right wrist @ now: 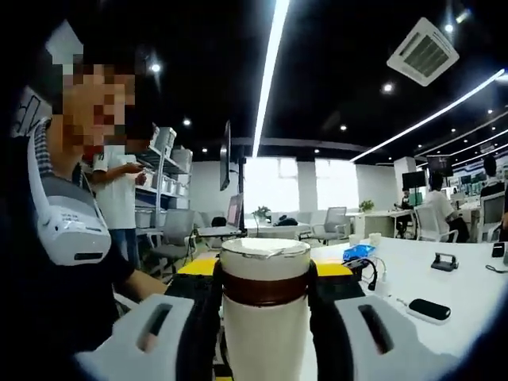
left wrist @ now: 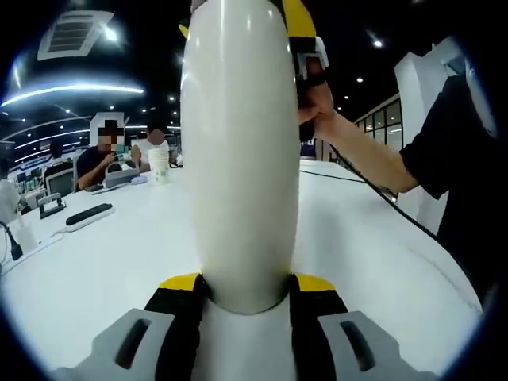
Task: Grasp the water cup twist off the cup lid place the cup lid on the table
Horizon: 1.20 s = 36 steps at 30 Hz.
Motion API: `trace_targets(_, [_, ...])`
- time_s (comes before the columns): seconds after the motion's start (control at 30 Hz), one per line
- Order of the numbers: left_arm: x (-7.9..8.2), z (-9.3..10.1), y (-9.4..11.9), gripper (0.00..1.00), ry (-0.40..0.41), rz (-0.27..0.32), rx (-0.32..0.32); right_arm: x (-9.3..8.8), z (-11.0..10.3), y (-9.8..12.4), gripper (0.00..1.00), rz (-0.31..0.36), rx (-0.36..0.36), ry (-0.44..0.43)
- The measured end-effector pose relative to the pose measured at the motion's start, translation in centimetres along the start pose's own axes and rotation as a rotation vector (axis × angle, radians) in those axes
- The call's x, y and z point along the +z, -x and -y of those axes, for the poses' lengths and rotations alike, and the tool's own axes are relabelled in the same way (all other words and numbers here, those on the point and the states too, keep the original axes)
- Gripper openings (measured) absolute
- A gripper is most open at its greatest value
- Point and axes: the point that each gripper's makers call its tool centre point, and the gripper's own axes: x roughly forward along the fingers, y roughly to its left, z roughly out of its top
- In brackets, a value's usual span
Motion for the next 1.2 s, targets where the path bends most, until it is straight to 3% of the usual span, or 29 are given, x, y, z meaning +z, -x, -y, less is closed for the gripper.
trace_targets(0.2, [0.2, 0.0, -0.2, 0.46, -0.013, 0.009, 0.008, -0.3, 0.4, 0.2, 0.46, 0.056, -0.059, -0.045])
trace_targets(0.37, [0.2, -0.1, -0.2, 0.46, -0.008, 0.010, 0.008, -0.4, 1.2, 1.1, 0.60, 0.082, -0.281, -0.104])
trace_targets(0.43, [0.2, -0.1, -0.2, 0.46, -0.006, 0.009, 0.009, 0.3, 0.4, 1.3, 0.60, 0.096, -0.334, -0.058])
trace_targets(0.53, [0.2, -0.1, -0.2, 0.46, -0.008, 0.009, 0.010, 0.5, -0.1, 0.8, 0.59, 0.057, -0.394, 0.020])
trace_targets(0.63, [0.2, -0.1, -0.2, 0.46, -0.011, 0.008, 0.014, 0.9, 0.3, 0.4, 0.58, 0.028, -0.441, 0.069])
trace_targets(0.73, [0.2, -0.1, -0.3, 0.46, -0.009, 0.008, 0.015, 0.8, 1.3, 0.4, 0.50, -0.006, -0.482, 0.093])
trace_targets(0.9, [0.2, -0.1, -0.2, 0.46, 0.000, 0.006, 0.015, 0.7, 1.3, 0.3, 0.46, 0.020, -0.395, 0.053])
trace_targets(1.2, [0.0, -0.1, -0.2, 0.46, 0.018, 0.000, 0.013, 0.5, 0.5, -0.2, 0.46, -0.008, 0.007, -0.001])
